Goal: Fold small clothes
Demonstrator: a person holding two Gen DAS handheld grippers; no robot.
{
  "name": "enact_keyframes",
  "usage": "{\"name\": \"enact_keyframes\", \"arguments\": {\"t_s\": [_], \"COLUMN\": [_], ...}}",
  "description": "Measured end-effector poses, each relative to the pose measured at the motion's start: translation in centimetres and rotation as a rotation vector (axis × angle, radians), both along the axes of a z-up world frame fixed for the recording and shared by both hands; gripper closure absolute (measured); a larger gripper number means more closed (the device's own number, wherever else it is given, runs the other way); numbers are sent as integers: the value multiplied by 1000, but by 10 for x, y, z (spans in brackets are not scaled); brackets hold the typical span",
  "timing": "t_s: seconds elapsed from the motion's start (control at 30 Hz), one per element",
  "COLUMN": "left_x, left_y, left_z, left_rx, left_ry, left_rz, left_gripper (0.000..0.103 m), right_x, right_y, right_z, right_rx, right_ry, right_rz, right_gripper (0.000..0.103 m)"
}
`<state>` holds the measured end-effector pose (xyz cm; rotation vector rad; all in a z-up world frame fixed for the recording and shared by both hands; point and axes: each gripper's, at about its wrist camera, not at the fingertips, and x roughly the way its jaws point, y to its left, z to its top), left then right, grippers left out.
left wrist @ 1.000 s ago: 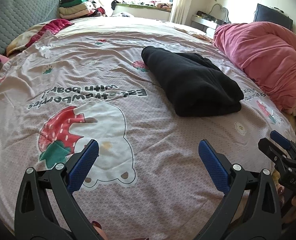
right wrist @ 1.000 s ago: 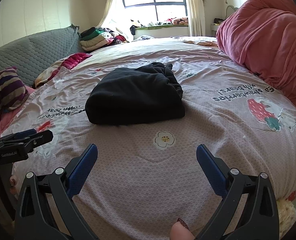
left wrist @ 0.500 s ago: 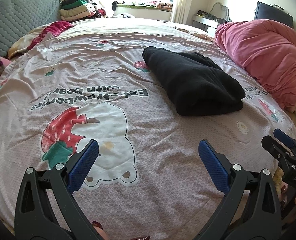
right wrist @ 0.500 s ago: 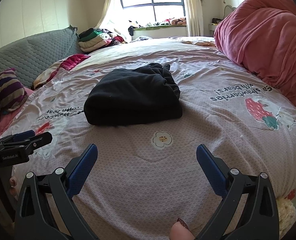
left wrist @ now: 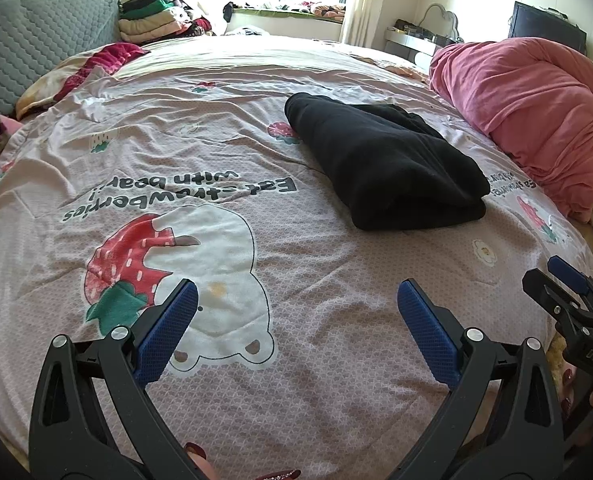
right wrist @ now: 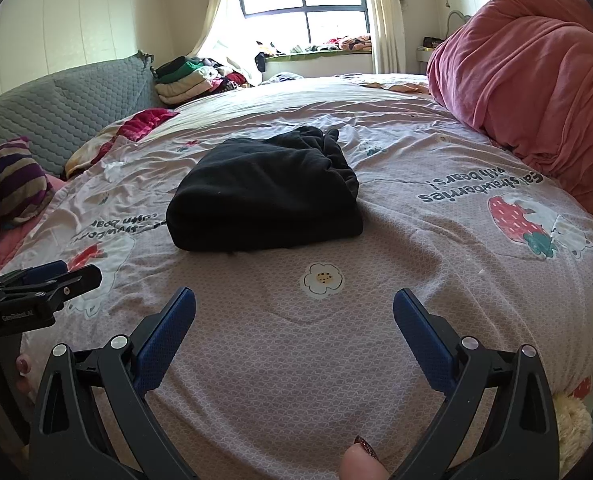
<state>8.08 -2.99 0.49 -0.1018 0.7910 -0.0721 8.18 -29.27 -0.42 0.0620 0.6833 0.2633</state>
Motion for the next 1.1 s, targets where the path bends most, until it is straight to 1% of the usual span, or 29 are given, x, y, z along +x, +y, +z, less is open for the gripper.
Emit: {"name": "enact_keyframes", "arguments": {"t_s": [0.6,0.83,0.97,1.1], "left_x": [-2,-2,-5,-5], "left_y": [1,0,-5,-5], "left_z": [1,1,4,7], "left_rx": [3,22,48,19], "left_ry": [6,3,-9,-10], "left_rz": [4,4,-11,-31], "left_gripper": [9,9,9,9], "right_x": [0,-2,-1,-3], "right_y": [-3,-4,-7,-18], "right_z": [2,3,3,5], "right_rx": [0,-7,-10,-8], "right_ry": [-1,1,6,12], "right_rz": [-12,-23,-40,-84], "right_gripper": [5,5,5,5]}}
